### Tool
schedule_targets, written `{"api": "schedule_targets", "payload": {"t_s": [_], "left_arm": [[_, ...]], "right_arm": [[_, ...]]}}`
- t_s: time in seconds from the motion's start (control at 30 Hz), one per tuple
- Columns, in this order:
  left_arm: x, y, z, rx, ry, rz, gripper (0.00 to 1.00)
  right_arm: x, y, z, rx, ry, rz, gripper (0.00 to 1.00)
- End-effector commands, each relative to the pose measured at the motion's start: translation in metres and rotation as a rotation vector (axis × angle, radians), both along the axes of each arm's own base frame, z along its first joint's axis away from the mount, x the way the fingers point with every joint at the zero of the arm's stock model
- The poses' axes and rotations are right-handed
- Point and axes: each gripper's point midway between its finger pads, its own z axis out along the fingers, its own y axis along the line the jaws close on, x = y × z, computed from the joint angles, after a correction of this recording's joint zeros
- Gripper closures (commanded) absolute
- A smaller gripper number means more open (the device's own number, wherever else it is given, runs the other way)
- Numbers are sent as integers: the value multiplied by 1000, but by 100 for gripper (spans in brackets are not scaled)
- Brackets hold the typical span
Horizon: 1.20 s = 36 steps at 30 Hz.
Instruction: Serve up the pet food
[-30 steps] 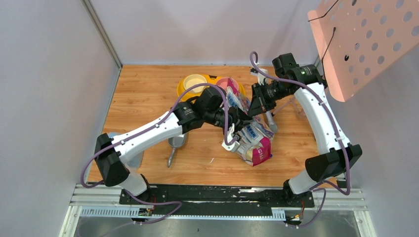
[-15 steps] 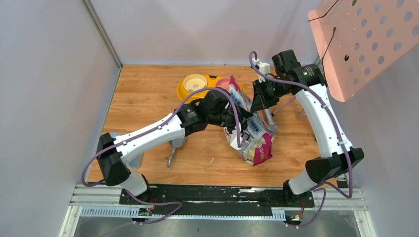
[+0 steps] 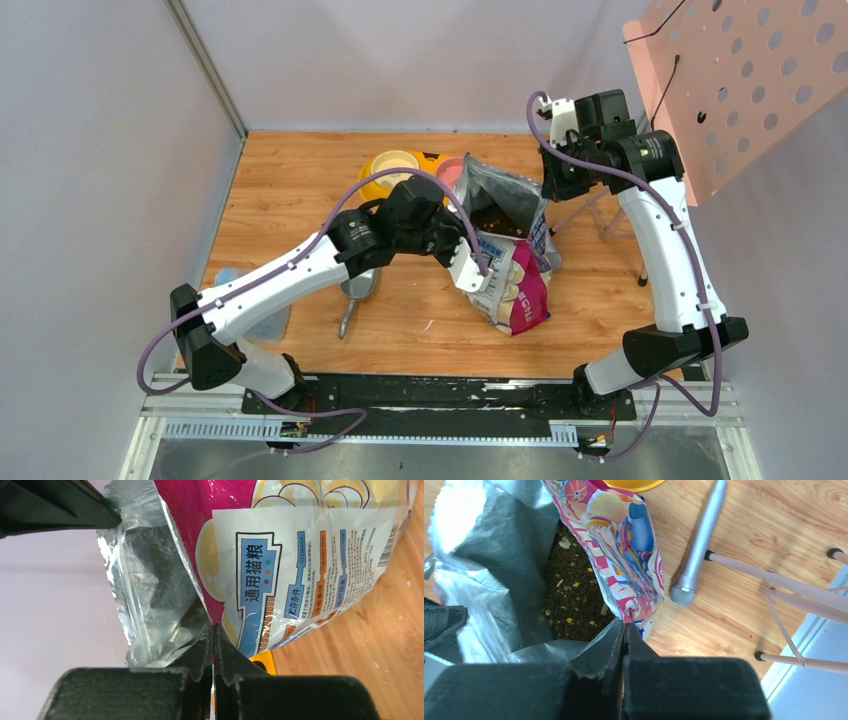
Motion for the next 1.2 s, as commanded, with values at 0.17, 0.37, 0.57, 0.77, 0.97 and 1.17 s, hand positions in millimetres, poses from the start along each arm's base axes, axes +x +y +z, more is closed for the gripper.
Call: {"api": "schedule_targets", "payload": {"t_s": [0.17,0.37,0.57,0.77,0.97,1.17], "left_arm": [[-3,16,39,-268,351,302,35],[19,15,80,-512,683,575,18],[57,18,74,-578,962,871,16],[75,8,65,-593,1143,903,18],[72,-5,42,-542,1289,907,29],[82,-10,13,-501,1390,933,43]], "right_arm": [[6,37,34,160,-72,112,72],[19,43,23,116,-60,132,59],[21,48,16,83,-54,158,55],[22,46,11,54,-54,141,55],[21,47,5,55,-37,141,59],[22,46,-10,17,-4,133,63]]}}
